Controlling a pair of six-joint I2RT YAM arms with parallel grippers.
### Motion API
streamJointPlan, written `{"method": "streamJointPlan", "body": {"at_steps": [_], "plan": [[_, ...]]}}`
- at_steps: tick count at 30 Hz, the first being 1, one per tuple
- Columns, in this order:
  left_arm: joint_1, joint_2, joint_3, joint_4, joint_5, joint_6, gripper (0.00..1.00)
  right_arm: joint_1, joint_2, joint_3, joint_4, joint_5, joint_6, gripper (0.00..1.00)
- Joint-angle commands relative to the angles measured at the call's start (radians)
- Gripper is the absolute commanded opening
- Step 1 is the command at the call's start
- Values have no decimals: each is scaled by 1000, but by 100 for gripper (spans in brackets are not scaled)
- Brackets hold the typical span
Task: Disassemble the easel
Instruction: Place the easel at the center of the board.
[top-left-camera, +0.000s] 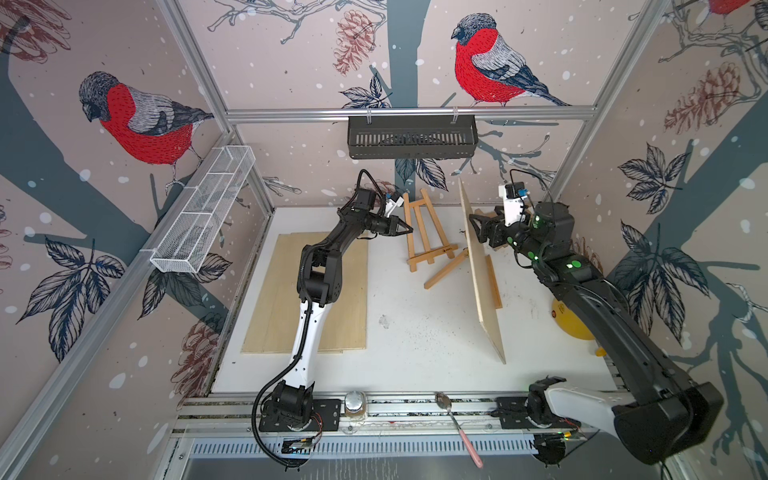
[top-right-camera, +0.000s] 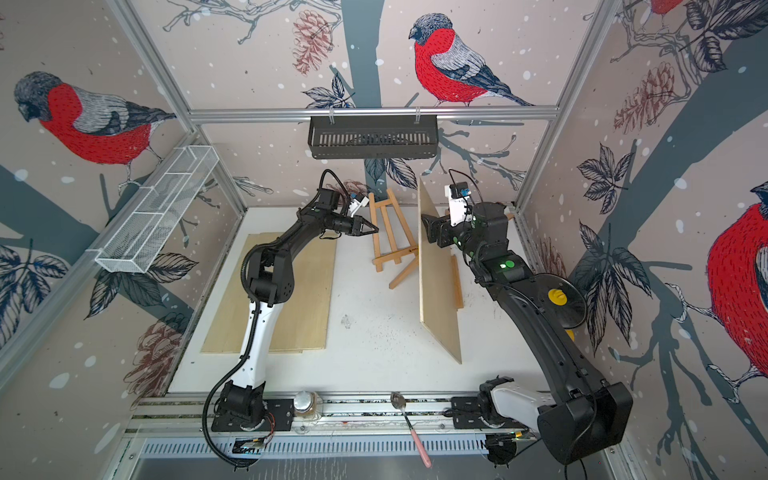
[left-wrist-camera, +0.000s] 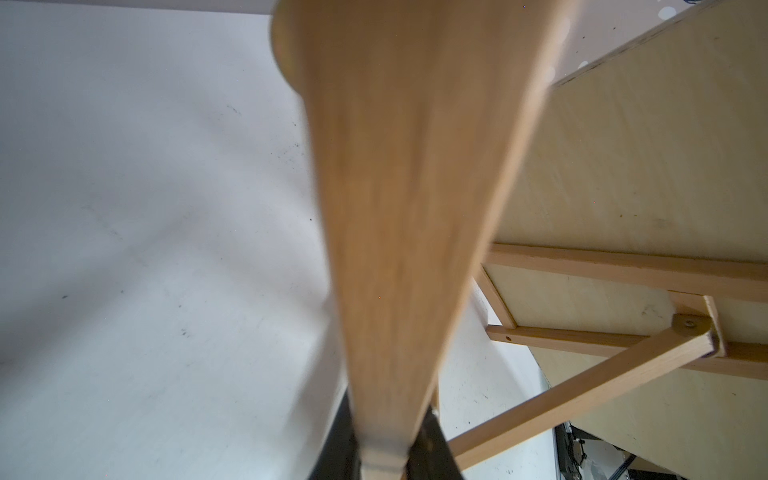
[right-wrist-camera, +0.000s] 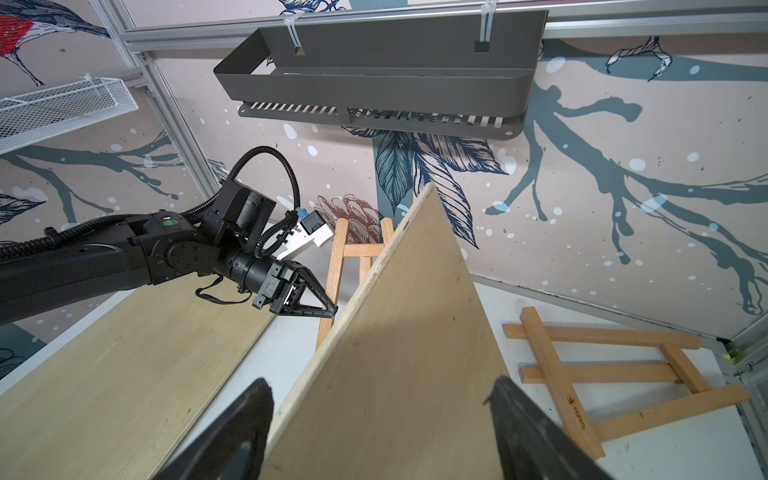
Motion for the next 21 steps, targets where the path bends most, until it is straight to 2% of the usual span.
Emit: {"method": "streamJointPlan", "body": {"at_steps": [1, 11, 21], "plan": [[0, 26, 6, 22, -133, 2, 16, -1, -1, 1, 18, 5, -9, 83], [3, 129, 90, 38, -218, -37, 35, -22, -5, -4, 13, 5, -12, 83], [3, 206, 152, 109, -271, -92, 38, -43, -8, -23, 21, -2, -12, 83]]}}
